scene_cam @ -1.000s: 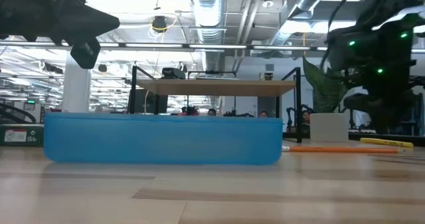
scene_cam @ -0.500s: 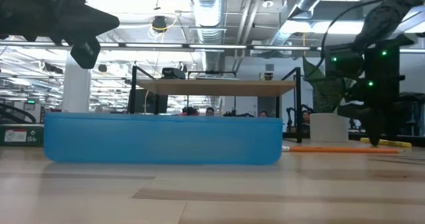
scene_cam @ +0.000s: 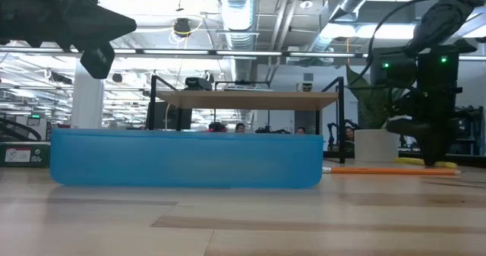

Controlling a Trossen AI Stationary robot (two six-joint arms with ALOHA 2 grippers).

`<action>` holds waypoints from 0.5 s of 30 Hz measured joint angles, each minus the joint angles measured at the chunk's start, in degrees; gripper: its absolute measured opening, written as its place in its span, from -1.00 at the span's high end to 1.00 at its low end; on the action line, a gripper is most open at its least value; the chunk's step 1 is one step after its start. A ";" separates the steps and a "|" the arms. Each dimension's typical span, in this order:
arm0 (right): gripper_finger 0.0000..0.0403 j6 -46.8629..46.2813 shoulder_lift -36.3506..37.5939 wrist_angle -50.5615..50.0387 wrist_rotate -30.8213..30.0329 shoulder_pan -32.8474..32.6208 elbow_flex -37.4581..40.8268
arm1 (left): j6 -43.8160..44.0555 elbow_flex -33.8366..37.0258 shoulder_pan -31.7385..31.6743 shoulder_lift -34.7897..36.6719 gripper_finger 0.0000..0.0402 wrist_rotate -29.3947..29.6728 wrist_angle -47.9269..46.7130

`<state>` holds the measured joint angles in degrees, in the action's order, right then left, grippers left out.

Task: Pack school essentials
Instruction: Put the yellow pen into the blue supply box

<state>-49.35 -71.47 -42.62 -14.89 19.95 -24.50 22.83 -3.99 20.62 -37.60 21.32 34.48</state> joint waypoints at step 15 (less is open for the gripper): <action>0.97 -7.62 -0.03 0.03 3.18 -18.34 -1.29 | 0.00 0.00 0.00 0.00 1.00 0.04 0.00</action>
<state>-56.98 -71.50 -42.58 -11.71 1.61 -25.79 22.83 -3.99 20.62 -37.60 21.37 34.48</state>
